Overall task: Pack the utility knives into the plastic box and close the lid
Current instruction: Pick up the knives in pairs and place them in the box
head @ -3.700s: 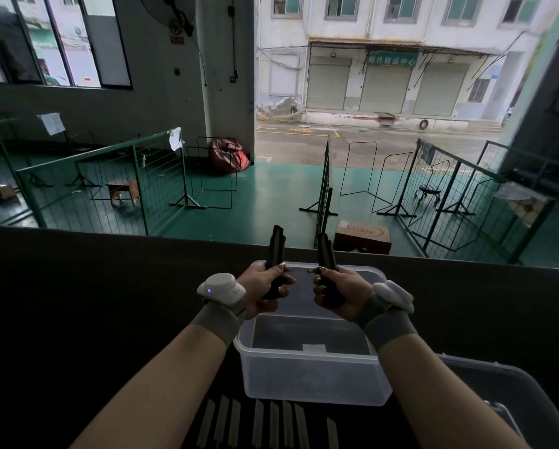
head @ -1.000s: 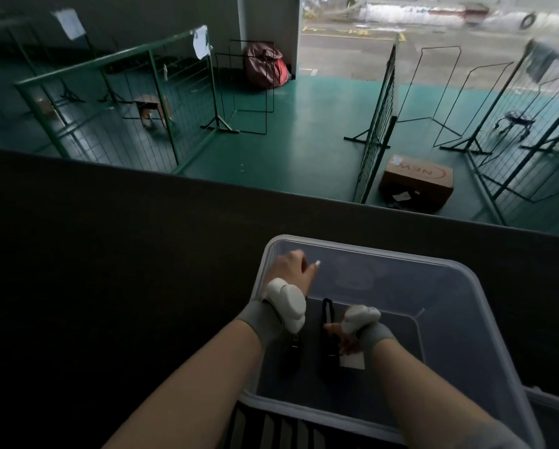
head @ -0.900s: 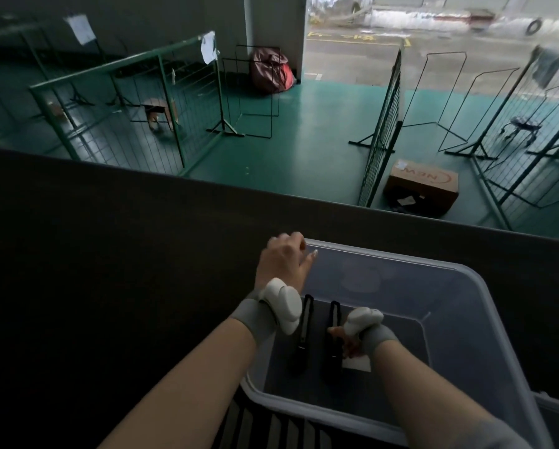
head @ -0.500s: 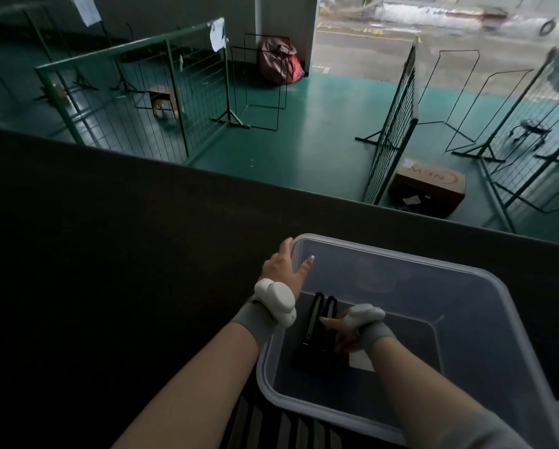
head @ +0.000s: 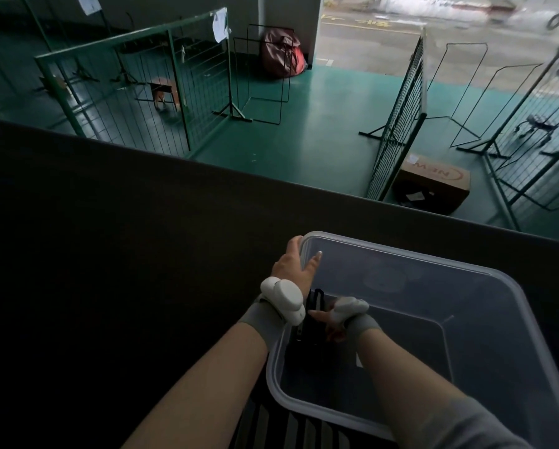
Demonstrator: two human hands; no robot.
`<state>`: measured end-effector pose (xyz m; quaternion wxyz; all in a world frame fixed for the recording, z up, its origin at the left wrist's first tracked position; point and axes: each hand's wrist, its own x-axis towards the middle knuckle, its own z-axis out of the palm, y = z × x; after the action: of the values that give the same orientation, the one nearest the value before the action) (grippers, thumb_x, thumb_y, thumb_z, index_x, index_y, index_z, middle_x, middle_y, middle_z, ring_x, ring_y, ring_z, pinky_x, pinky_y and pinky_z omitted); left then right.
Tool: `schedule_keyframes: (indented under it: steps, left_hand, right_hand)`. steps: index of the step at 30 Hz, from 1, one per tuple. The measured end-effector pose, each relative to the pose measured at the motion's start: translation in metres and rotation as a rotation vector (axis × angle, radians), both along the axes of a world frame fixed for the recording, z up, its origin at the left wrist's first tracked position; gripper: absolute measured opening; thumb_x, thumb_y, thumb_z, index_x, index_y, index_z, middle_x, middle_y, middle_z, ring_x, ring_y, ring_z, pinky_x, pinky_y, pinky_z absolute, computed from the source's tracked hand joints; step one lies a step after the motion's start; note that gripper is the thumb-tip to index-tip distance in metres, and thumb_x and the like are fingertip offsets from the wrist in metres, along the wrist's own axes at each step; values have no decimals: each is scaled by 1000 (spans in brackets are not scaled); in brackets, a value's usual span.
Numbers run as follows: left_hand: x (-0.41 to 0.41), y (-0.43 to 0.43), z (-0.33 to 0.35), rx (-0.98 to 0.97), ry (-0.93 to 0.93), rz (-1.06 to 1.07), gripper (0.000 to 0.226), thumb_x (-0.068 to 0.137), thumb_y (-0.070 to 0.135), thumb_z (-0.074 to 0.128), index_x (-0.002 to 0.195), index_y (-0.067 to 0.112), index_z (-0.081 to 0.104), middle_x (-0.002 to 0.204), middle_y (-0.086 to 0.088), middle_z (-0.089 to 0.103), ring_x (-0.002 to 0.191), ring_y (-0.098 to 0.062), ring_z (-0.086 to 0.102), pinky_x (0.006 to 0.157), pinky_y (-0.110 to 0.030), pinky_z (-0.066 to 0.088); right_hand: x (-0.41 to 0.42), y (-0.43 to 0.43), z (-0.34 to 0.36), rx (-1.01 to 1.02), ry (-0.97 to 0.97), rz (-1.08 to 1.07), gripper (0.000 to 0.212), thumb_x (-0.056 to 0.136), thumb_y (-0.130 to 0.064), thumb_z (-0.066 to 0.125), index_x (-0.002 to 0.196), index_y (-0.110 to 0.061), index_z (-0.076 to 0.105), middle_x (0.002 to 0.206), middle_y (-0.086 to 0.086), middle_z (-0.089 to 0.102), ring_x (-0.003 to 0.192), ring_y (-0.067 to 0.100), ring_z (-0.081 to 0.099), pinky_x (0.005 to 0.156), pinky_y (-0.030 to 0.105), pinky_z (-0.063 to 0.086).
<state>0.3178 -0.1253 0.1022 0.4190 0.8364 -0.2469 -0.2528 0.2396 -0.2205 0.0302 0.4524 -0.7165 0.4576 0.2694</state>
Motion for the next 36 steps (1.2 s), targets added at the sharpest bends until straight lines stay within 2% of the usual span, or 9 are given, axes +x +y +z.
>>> schedule_keyframes:
  steps: [4, 9, 12, 20, 25, 28, 31, 33, 36]
  left_hand:
    - [-2, 0, 2, 12, 7, 5, 58, 95, 41, 45, 146, 21, 25, 139, -8, 50, 126, -28, 51, 102, -41, 45]
    - [-2, -2, 10, 101, 2, -3, 57, 97, 40, 43, 147, 18, 24, 137, -11, 52, 123, -30, 53, 99, -37, 43]
    - [-4, -3, 19, 197, 28, -9, 61, 98, 42, 39, 149, 14, 21, 141, -14, 48, 127, -32, 49, 102, -37, 40]
    - [-31, 14, 70, 134, -184, 47, 60, 97, 42, 42, 146, 9, 30, 145, -17, 42, 132, -35, 42, 109, -42, 36]
    - [-63, 33, 97, -24, -184, -11, 43, 99, 35, 41, 121, 1, 54, 117, -15, 64, 110, -29, 60, 93, -33, 44]
    - [-82, 44, 97, -143, -135, -45, 31, 99, 32, 41, 100, 5, 57, 93, -10, 64, 72, -18, 64, 88, -36, 52]
    - [-99, 53, 92, -224, -127, -34, 28, 100, 26, 41, 103, 4, 57, 87, -8, 63, 38, 6, 55, 58, -22, 55]
    - [-111, 61, 90, -255, -121, -35, 27, 101, 22, 39, 103, 2, 57, 86, -10, 63, 33, 7, 54, 37, -10, 42]
    - [-139, 76, 90, -297, -158, -109, 28, 102, 19, 36, 89, 3, 54, 77, -13, 63, 35, 5, 55, 34, -6, 35]
  right_hand:
    - [-4, -1, 8, 23, -2, -35, 48, 96, -40, 45, 123, -1, 50, 73, 5, 57, 70, 17, 61, 56, 22, 46]
    - [-11, -10, 27, -11, -66, -57, 28, 99, -26, 43, 113, -5, 56, 83, 9, 63, 67, 17, 60, 63, 24, 48]
    - [-18, -18, 47, -52, -117, -57, 42, 96, -38, 47, 107, 1, 57, 97, 16, 71, 81, 27, 68, 69, 32, 55]
    - [-71, -11, 123, -80, -468, -265, 40, 94, -41, 50, 74, -8, 58, 62, 6, 65, 38, 8, 61, 47, 18, 47]
    - [-109, 8, 167, -104, -578, -318, 39, 95, -43, 47, 76, -10, 56, 67, 5, 64, 53, 13, 61, 52, 20, 45]
    - [-133, 19, 182, -102, -625, -340, 39, 94, -44, 48, 77, -10, 57, 69, 6, 65, 52, 13, 62, 52, 20, 47]
    - [-153, 29, 187, -84, -683, -364, 40, 94, -44, 47, 76, -10, 57, 68, 6, 65, 47, 12, 63, 52, 19, 46]
    - [-165, 38, 189, -69, -732, -391, 40, 94, -43, 48, 74, -10, 57, 66, 6, 63, 40, 9, 62, 51, 19, 47]
    - [-193, 55, 191, -9, -804, -426, 38, 95, -38, 49, 74, -7, 59, 68, 9, 62, 52, 16, 63, 55, 25, 50]
